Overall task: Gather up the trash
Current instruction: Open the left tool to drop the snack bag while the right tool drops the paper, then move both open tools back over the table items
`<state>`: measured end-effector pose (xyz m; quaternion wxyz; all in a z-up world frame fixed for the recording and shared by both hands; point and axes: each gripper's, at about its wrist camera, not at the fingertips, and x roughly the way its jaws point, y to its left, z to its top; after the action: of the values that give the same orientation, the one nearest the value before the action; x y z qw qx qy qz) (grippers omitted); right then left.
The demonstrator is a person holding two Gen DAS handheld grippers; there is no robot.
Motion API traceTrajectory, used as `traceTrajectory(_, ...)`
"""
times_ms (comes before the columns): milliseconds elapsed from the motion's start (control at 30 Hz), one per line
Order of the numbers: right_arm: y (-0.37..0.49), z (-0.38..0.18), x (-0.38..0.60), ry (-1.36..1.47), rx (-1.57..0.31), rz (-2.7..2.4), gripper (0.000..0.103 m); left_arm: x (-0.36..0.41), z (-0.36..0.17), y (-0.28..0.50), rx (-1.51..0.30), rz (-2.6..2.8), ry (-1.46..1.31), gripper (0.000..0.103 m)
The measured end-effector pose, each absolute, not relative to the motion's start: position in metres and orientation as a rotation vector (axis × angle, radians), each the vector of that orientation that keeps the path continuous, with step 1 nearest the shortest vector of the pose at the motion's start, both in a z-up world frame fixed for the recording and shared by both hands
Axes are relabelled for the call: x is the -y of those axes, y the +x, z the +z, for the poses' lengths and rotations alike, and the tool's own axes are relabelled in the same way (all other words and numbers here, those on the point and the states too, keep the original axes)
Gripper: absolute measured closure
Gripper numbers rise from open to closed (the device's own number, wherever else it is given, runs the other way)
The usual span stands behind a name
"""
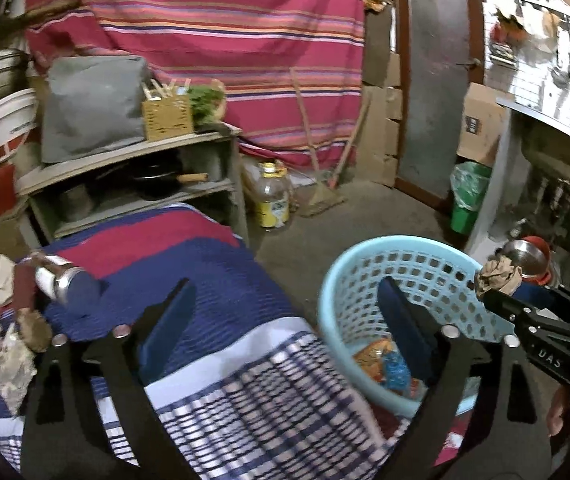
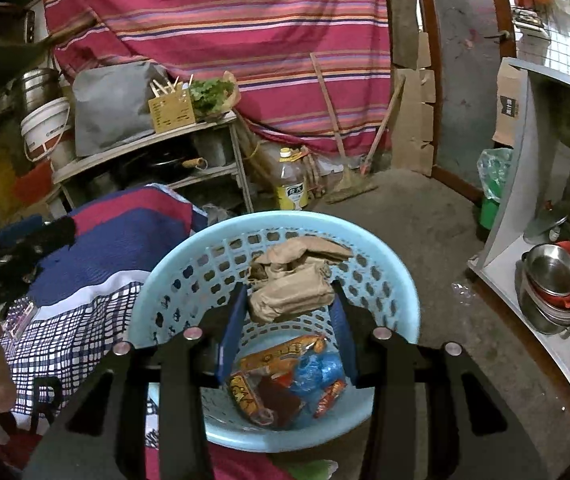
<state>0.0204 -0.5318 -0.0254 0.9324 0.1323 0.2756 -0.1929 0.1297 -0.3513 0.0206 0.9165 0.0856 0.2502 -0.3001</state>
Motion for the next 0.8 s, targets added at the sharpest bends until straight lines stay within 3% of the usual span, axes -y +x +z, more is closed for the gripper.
traceTrajectory(67, 0.026, -0.026, 0.528, 0.263, -0.571, -0.391, 0.055, 0.337, 0.024, 0.133, -0.507, -0.58, 0.165, 0.007)
traceTrajectory(133, 0.029, -0.025, 0.525, 0.253, -0.568, -0.405, 0.036, 0.324, 0.026, 0.134, -0.501, -0.554, 0.159, 0.006)
traceTrajectory(433, 0.029, -0.018, 0.497, 0.263, -0.519, -0.389, 0.016, 0.251, 0.028, 0.135, -0.488, -0.445, 0.16, 0.006)
traceTrajectory(800, 0.06, -0.009, 0.404, 0.2, -0.515, -0.266, 0.014, 0.141, 0.017, 0.151, -0.494, -0.247, 0.224, 0.006)
